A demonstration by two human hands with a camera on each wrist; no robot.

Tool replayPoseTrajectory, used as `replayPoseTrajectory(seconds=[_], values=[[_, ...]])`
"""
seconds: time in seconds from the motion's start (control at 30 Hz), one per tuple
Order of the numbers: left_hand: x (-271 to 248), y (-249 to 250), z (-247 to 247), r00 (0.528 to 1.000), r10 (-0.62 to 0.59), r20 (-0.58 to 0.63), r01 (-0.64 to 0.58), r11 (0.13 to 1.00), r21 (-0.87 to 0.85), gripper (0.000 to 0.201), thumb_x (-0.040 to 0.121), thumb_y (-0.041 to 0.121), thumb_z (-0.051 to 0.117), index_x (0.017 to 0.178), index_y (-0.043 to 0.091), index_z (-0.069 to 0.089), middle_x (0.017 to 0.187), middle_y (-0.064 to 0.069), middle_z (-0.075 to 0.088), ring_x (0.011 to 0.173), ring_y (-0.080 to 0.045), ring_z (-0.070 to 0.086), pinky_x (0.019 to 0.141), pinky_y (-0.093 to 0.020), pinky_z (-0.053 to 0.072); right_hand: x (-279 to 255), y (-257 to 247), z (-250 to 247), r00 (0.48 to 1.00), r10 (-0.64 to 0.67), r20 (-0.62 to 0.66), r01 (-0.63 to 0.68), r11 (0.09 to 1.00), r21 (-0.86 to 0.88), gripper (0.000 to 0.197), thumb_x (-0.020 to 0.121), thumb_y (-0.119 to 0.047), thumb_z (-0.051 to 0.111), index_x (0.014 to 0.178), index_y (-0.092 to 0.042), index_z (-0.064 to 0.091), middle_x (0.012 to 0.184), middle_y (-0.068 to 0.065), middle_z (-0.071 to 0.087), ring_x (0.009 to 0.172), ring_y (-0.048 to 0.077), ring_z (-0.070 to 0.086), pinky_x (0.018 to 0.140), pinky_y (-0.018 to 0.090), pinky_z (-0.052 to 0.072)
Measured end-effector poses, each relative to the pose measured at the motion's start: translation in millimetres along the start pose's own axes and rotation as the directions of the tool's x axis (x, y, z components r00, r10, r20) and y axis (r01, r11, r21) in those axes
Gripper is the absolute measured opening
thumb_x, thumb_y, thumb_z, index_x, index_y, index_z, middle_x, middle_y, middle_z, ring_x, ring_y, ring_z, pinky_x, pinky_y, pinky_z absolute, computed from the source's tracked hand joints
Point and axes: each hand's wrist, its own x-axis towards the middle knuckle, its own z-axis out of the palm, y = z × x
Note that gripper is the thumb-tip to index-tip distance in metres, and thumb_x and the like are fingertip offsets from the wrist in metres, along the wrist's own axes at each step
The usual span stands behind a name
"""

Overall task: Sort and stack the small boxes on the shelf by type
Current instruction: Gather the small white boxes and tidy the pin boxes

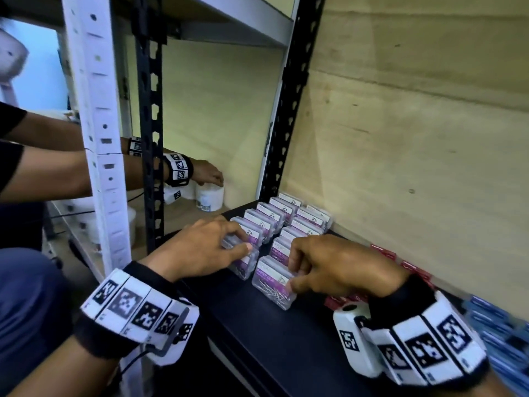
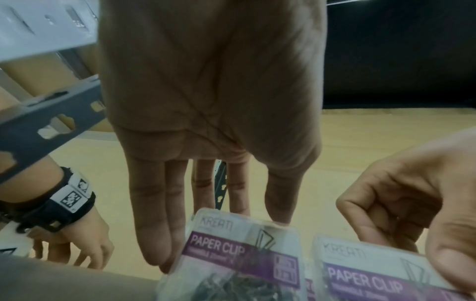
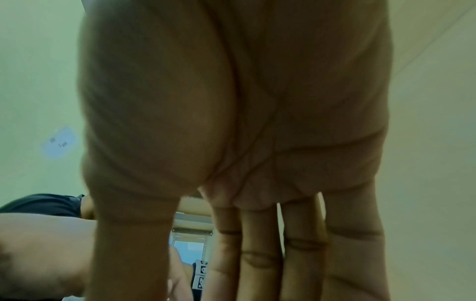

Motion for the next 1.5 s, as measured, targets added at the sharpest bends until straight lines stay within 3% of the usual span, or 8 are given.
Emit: replayPoseTrajectory(seconds=[0.37, 0.67, 0.87, 0.97, 1.1, 1.2, 1.3, 1.5], values=[[-3, 7, 4, 0.997, 0.061, 0.042, -0.063, 0.998, 0.031, 0.034, 0.083, 0.073, 0.043, 0.103, 0.049, 0.056, 0.108, 0.020, 0.048, 0.094, -0.004, 0.048, 0.088, -0.031, 0.045, -10, 0, -8, 0.998, 0.019, 0.060, -0.022, 0.998, 0.053, 0.032, 0.073, -0.044, 0.084, 0.094, -0.029, 0.065, 0.090, -0.009, 0.070, 0.082, 0.014, 0.069, 0.078, 0.038, 0.060], [-6, 5, 11, 0.997, 0.076, -0.024, -0.076, 0.997, 0.007, 0.041, 0.079, 0.077, 0.041, 0.106, 0.050, 0.058, 0.099, 0.023, 0.046, 0.087, -0.001, 0.049, 0.086, -0.030, 0.044, -17, 0, -6, 0.999, -0.013, 0.043, 0.013, 1.000, 0.014, 0.034, 0.073, -0.048, 0.081, 0.097, -0.030, 0.064, 0.091, -0.012, 0.069, 0.083, 0.005, 0.065, 0.079, 0.029, 0.056], [-10, 4, 0, 0.997, 0.079, -0.008, -0.079, 0.996, -0.048, 0.056, 0.079, 0.083, 0.029, 0.124, 0.055, 0.046, 0.116, 0.025, 0.048, 0.090, 0.003, 0.056, 0.088, -0.033, 0.050, -16, 3, -16, 0.999, 0.001, 0.035, -0.003, 0.998, 0.060, 0.029, 0.082, -0.059, 0.068, 0.098, -0.035, 0.065, 0.094, -0.015, 0.069, 0.088, 0.004, 0.065, 0.086, 0.032, 0.055], [-1, 8, -17, 0.993, 0.103, -0.049, -0.106, 0.994, -0.043, 0.052, 0.081, 0.076, 0.031, 0.124, 0.053, 0.049, 0.118, 0.018, 0.049, 0.091, 0.003, 0.057, 0.086, -0.029, 0.049, -4, 8, -23, 0.995, 0.013, -0.100, -0.007, 0.998, 0.056, 0.026, 0.087, -0.052, 0.066, 0.105, -0.034, 0.064, 0.099, -0.016, 0.068, 0.091, 0.004, 0.063, 0.087, 0.030, 0.052], [27, 8, -35, 0.994, 0.097, -0.046, -0.096, 0.995, 0.038, 0.038, 0.089, 0.066, 0.041, 0.119, 0.049, 0.058, 0.124, 0.010, 0.055, 0.102, -0.007, 0.055, 0.098, -0.038, 0.045, 19, 8, -23, 0.994, 0.020, -0.110, -0.023, 0.999, -0.030, 0.027, 0.089, -0.041, 0.069, 0.112, -0.031, 0.063, 0.110, -0.010, 0.065, 0.095, 0.011, 0.060, 0.082, 0.028, 0.047], [46, 7, -39, 0.993, 0.109, 0.034, -0.112, 0.988, 0.106, 0.032, 0.094, 0.055, 0.047, 0.121, 0.043, 0.061, 0.128, 0.010, 0.060, 0.101, -0.005, 0.054, 0.097, -0.030, 0.041, 31, 10, -21, 0.994, 0.026, -0.104, -0.034, 0.996, -0.084, 0.024, 0.086, -0.034, 0.074, 0.108, -0.029, 0.065, 0.110, -0.006, 0.064, 0.100, 0.015, 0.059, 0.084, 0.029, 0.047], [57, 6, -35, 0.982, 0.090, 0.166, -0.111, 0.987, 0.120, 0.035, 0.095, 0.052, 0.050, 0.125, 0.039, 0.061, 0.132, 0.010, 0.060, 0.108, -0.007, 0.053, 0.106, -0.034, 0.039, 36, 11, -20, 0.992, 0.030, -0.123, -0.040, 0.996, -0.080, 0.023, 0.083, -0.025, 0.078, 0.102, -0.027, 0.066, 0.104, -0.005, 0.065, 0.098, 0.016, 0.060, 0.080, 0.025, 0.044], [59, 10, -31, 0.979, 0.103, 0.175, -0.126, 0.984, 0.126, 0.029, 0.096, 0.045, 0.053, 0.120, 0.036, 0.066, 0.127, 0.012, 0.062, 0.099, -0.003, 0.051, 0.091, -0.023, 0.039, 38, 13, -19, 0.994, 0.039, -0.105, -0.042, 0.999, -0.029, 0.022, 0.080, -0.023, 0.081, 0.096, -0.029, 0.066, 0.106, -0.005, 0.069, 0.097, 0.016, 0.063, 0.084, 0.027, 0.048]])
